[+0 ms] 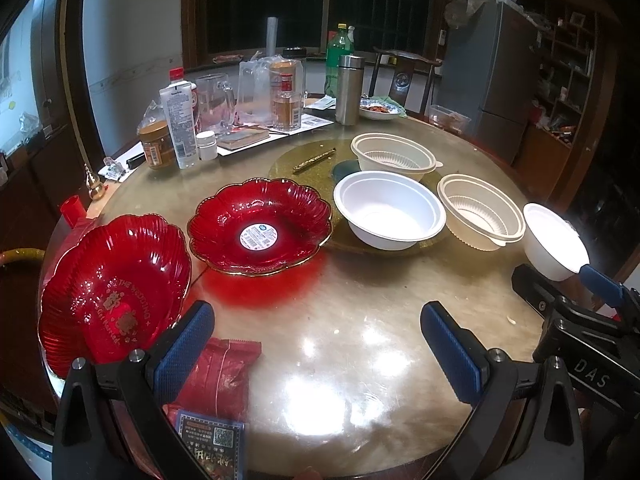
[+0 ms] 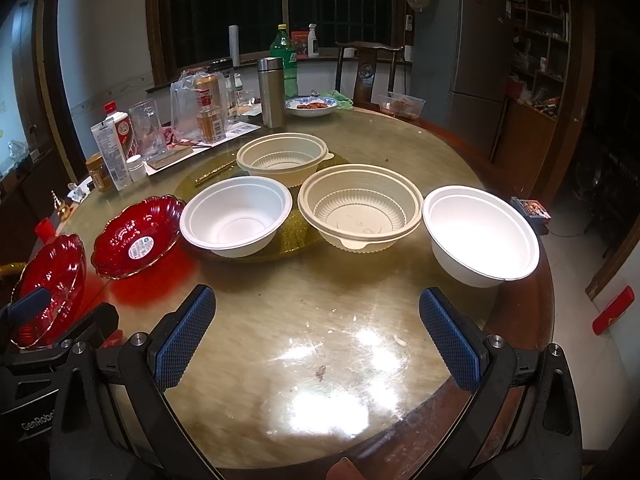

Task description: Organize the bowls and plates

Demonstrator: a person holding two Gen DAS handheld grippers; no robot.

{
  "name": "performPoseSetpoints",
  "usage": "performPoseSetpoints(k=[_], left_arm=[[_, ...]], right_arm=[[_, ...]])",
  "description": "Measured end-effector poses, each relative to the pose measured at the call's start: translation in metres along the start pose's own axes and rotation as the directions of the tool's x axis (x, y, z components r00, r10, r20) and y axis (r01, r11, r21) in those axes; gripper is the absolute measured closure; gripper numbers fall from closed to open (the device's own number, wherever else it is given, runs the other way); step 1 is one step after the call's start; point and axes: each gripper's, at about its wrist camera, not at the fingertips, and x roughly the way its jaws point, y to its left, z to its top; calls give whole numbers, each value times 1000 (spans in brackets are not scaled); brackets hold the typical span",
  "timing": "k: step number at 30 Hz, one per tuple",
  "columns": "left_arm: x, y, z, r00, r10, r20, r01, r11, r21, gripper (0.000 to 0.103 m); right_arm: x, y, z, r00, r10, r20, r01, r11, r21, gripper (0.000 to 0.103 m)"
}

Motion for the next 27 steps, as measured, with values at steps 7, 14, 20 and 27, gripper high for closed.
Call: performPoseSetpoints(k=[7,14,20,27], left_arm=[[-2,0,-1,1000,-3,3,3,1000,2,0],[-5,1,-2,1000,-7,2,7,1000,3,0],[-4,2,-2,1000,-10,0,10,1000,7,0],[-5,2,-2,1000,-11,2,11,1000,6,0]], right_arm=[[-1,1,0,1000,1,0,-1,1000,-2,0],[-1,4,0,1000,1,-1,-1,1000,-5,0],[-2,6,1,1000,4,-1,-4,1000,-7,0],[-1,7,1,1000,3,0,-3,1000,-7,0]])
